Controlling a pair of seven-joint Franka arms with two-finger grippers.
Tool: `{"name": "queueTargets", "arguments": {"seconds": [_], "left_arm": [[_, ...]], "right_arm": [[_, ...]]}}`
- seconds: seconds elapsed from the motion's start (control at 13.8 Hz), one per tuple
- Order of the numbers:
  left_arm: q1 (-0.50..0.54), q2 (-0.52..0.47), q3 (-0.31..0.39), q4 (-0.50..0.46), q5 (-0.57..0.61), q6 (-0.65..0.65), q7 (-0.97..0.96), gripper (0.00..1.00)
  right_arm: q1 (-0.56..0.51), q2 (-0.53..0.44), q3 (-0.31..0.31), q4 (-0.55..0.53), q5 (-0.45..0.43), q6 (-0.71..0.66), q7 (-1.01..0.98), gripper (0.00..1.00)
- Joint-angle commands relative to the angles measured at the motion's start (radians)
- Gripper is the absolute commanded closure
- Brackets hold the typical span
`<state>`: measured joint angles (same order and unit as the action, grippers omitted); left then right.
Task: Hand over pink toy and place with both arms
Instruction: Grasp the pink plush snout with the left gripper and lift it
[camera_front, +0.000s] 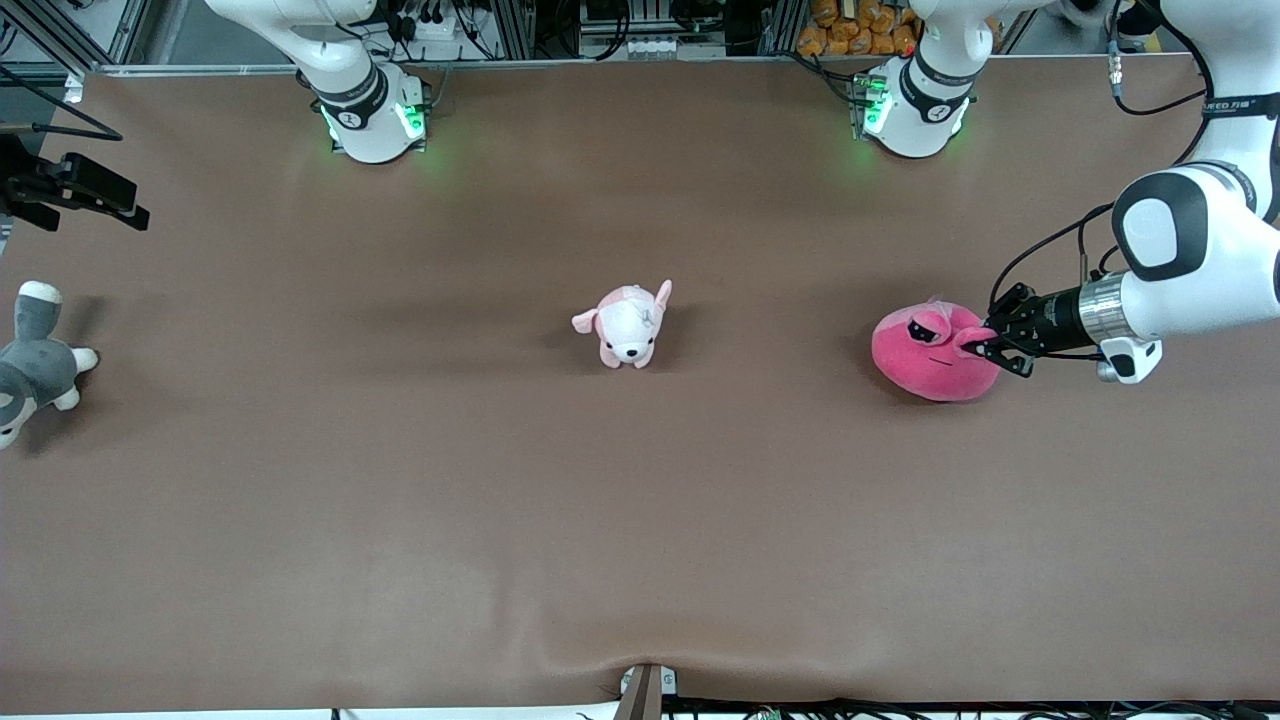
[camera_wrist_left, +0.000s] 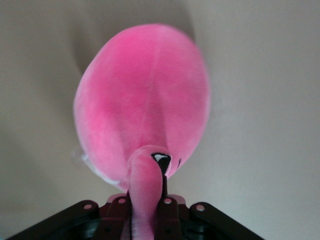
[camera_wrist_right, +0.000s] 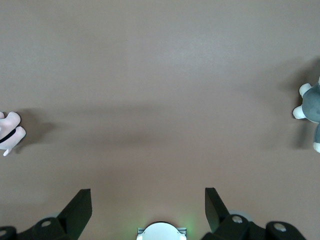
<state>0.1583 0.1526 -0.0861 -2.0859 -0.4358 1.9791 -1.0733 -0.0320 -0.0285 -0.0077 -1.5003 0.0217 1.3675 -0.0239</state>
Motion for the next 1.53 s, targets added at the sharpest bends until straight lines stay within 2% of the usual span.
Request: {"name": "queueTargets", "arguments": {"seconds": [0.0, 0.15, 0.29, 0.65, 0.73, 1.02, 1.31, 1.45], "left_arm": [[0.001, -0.102, -0.035, 0.07, 0.002, -0.142, -0.072, 1.0], [0.0, -0.104, -0.072, 0.197, 0.0, -0.258, -0.159, 1.0], [-0.005, -0.085, -0.15, 0.311, -0.001, -0.305, -0.278, 1.0], [-0.023, 0.013, -0.394, 0.496, -0.012, -0.289, -0.649, 1.0], [-0.051, 0.045, -0.421, 0.524, -0.009, -0.275, -0.736, 1.0], [-0.235, 0.151, -0.426, 0.645, -0.011, -0.124, -1.034, 1.0], [-0.364, 0.182, -0.425, 0.656, -0.011, 0.134, -1.389, 1.0], [-0.372, 0.218, -0.426, 0.678, -0.018, 0.223, -1.516, 1.0]], "right_arm": [[-0.008, -0.005, 0.009, 0.003, 0.004, 0.002, 0.002, 0.0], [-0.006, 0.002, 0.009, 0.003, 0.006, 0.005, 0.004, 0.0], [-0.006, 0.015, 0.009, 0.009, 0.009, 0.015, 0.004, 0.0], [-0.003, 0.106, 0.011, 0.057, 0.066, 0.036, 0.009, 0.0], [0.009, 0.134, 0.011, 0.072, 0.076, 0.047, 0.016, 0.0], [0.102, 0.231, 0.009, 0.077, 0.078, 0.113, 0.027, 0.0], [0.148, 0.309, 0.011, 0.077, 0.087, 0.195, 0.029, 0.0], [0.176, 0.344, 0.011, 0.077, 0.092, 0.238, 0.015, 0.0]]}}
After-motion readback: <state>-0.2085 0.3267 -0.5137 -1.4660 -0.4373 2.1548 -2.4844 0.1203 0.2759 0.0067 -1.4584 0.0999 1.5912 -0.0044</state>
